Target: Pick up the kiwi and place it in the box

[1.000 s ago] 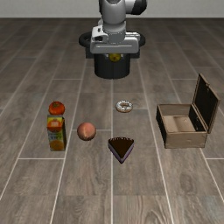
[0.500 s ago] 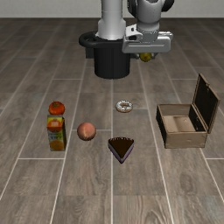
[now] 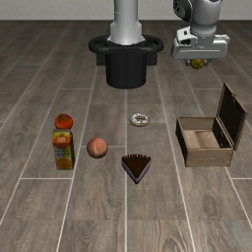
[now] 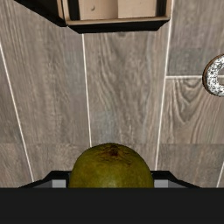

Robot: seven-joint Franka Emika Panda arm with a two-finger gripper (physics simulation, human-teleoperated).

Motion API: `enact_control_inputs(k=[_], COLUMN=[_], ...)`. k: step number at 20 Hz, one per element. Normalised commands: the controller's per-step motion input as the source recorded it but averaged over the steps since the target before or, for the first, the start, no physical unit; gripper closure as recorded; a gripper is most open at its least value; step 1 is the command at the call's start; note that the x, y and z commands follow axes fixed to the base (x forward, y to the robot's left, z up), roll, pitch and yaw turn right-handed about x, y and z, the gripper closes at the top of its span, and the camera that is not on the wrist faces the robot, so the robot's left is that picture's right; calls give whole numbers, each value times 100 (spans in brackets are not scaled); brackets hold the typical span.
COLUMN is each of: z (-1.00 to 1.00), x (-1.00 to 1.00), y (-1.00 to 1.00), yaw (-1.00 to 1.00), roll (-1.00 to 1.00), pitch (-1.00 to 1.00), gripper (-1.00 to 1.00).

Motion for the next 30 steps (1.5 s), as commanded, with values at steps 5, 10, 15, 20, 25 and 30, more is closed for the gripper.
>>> enact_control_inputs(k=[5,10,15,20,25,30], z=[0,0,0,0,0,0], x=[60,100,100,100,60,0], y=[40,0,0,0,-20,0], yaw=[0,0,0,0,0,0], roll=[0,0,0,0,0,0], pitch=[0,0,0,0,0,0], gripper=[100,100,100,100,-100,-100])
